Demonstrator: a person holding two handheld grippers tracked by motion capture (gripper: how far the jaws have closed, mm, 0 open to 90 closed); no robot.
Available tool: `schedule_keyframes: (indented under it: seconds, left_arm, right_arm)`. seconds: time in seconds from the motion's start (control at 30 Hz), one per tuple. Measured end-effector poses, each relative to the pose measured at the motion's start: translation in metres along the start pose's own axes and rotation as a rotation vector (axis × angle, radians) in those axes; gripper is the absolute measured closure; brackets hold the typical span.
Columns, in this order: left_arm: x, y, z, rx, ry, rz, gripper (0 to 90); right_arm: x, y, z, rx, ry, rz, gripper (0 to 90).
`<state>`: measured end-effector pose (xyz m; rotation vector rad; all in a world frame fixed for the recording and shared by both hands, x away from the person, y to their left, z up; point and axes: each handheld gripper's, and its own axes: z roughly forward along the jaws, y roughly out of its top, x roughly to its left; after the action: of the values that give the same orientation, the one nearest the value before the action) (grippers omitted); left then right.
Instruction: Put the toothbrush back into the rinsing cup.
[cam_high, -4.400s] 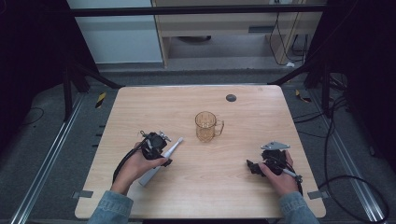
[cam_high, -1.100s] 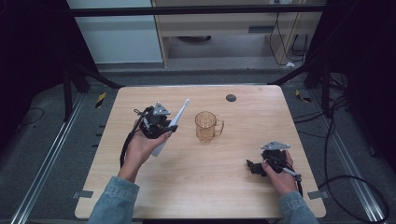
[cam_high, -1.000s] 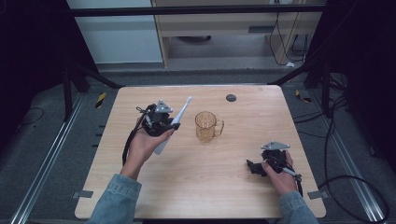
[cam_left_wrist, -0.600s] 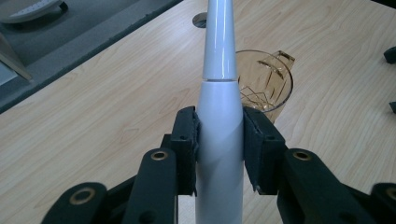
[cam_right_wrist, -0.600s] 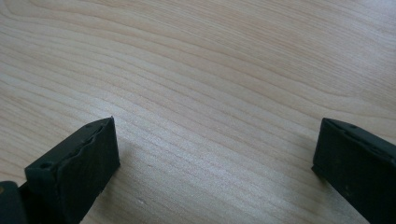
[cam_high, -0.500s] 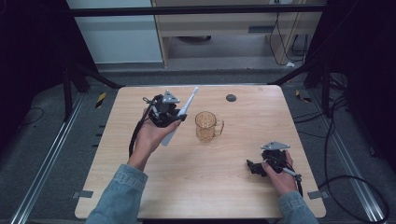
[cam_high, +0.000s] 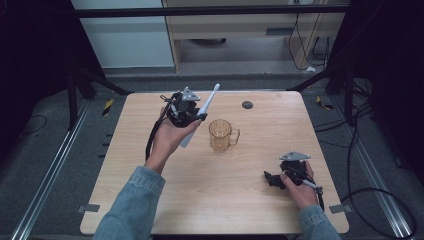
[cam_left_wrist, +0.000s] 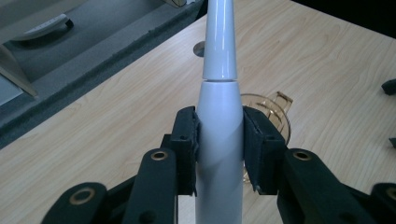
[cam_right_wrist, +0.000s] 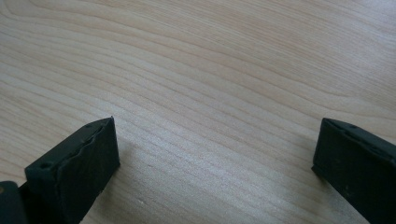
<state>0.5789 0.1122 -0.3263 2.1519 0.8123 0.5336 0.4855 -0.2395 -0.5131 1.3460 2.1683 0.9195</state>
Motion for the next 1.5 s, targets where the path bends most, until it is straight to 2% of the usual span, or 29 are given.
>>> schedule_keyframes:
  seconds: [0.2,0.63,0.9,1.07,1.5]
  left_arm:
    - [-0.002,0.014,0.006,0.002,0.008,0.022,67.1]
    - [0.005,0.041,0.020,-0.032,0.003,-0.009,67.1]
    - [0.008,0.046,0.028,-0.052,0.011,-0.015,67.1]
    - [0.010,0.049,0.032,-0.075,0.004,-0.035,67.1]
    - [0.004,0.057,0.040,-0.101,-0.013,-0.018,67.1]
  right_arm:
    - [0.000,0.000,0.000,-0.001,0.001,0.004,0.4]
    - [0.000,0.000,0.000,-0.001,0.001,0.001,0.4]
    - [0.000,0.000,0.000,-0.002,0.000,0.000,0.4]
    - [0.000,0.000,0.000,0.000,-0.001,0.001,0.4]
    - [0.000,0.000,0.000,0.000,-0.002,-0.001,0.4]
